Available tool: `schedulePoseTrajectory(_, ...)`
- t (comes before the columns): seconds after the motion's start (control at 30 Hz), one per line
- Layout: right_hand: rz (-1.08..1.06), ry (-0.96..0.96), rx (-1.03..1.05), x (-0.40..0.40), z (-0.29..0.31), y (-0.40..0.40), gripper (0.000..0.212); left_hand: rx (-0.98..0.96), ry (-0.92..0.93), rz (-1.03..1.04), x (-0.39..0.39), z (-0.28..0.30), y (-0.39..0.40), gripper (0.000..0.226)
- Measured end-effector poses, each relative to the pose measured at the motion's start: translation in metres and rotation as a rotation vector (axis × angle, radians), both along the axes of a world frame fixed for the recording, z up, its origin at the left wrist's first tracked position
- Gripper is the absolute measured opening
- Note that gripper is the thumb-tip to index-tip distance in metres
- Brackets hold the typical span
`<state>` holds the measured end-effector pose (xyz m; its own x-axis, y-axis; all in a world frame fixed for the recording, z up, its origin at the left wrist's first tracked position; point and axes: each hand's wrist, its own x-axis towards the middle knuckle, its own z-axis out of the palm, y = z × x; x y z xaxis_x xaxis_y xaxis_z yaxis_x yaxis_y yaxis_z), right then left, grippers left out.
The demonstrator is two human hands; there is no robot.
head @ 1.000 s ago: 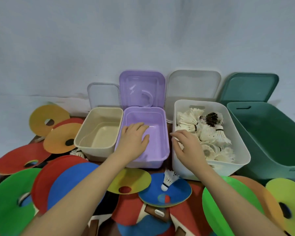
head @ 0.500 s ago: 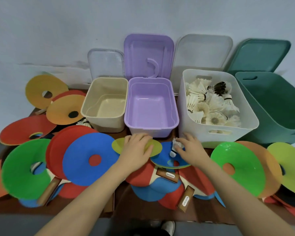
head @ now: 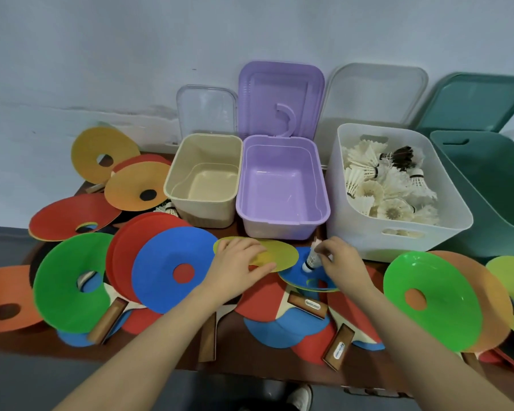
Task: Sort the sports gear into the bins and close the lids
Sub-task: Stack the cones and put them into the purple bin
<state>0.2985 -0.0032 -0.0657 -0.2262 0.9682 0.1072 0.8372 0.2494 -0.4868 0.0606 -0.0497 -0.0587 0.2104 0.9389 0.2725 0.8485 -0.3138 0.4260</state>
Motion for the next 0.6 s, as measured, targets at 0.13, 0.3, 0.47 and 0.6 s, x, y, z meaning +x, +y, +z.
schedulePoseTrajectory(0.13,-0.043,0.125,0.131,-0.010,0.011,-0.006,0.013,0.028,-0.024,-0.101,-0.009,-0.010,-0.005,0.056)
schedulePoseTrajectory(0.3,-0.041,0.163,0.168,-0.011,0.014,-0.018,0.012,0.115,-0.179,-0.050,-0.004,-0.021,-0.007,0.035)
schedulePoseTrajectory(0.47,-0.024,0.197,0.289,-0.008,0.029,-0.027,0.008,0.223,-0.293,-0.016,-0.003,0.000,-0.005,0.031)
schedulePoseTrajectory(0.6,0.006,0.241,0.372,-0.010,0.048,-0.027,0.008,0.361,-0.306,-0.033,-0.004,0.030,-0.002,0.025)
